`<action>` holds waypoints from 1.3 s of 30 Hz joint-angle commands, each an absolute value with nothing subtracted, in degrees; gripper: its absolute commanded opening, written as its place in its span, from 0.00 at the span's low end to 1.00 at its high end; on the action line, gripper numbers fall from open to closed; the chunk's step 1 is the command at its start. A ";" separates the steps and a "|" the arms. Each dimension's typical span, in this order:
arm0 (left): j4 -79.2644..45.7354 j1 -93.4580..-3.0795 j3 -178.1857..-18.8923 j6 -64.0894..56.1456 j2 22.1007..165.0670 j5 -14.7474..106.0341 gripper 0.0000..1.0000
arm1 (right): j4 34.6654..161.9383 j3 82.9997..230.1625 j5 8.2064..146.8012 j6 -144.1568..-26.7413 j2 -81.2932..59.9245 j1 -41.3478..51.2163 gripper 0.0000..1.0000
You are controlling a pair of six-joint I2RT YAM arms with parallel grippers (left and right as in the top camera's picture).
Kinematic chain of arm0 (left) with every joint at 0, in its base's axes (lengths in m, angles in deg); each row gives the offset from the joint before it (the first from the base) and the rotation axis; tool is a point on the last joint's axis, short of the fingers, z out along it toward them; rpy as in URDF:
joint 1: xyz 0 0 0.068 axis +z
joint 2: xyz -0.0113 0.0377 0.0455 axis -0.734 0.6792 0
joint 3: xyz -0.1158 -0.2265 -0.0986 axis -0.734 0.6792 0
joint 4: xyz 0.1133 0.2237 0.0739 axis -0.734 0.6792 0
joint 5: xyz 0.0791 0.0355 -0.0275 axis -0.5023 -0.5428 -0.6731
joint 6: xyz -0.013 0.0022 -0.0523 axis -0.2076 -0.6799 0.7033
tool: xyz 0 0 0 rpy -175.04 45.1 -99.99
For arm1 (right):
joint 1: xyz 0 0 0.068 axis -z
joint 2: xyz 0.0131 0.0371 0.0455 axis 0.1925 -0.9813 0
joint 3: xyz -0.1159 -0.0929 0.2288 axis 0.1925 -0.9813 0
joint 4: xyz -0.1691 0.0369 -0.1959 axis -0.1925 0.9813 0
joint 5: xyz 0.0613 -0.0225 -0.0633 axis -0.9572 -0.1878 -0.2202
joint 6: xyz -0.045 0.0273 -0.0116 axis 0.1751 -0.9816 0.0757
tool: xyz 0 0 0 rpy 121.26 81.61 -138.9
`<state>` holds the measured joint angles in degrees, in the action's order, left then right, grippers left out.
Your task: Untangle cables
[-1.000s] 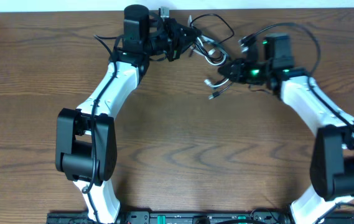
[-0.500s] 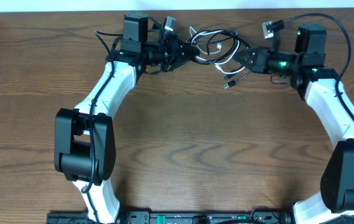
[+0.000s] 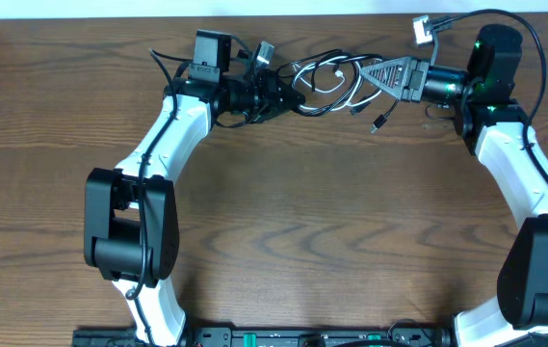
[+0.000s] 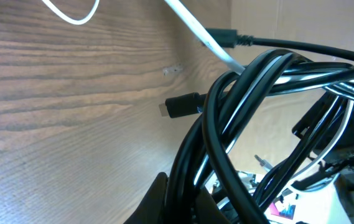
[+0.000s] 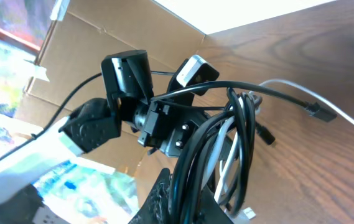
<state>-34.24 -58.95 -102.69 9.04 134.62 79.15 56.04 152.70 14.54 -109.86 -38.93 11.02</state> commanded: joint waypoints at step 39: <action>-25.32 -62.18 -103.11 8.65 133.46 78.47 0.08 | 56.81 153.25 51.55 -116.09 -37.86 -0.76 0.01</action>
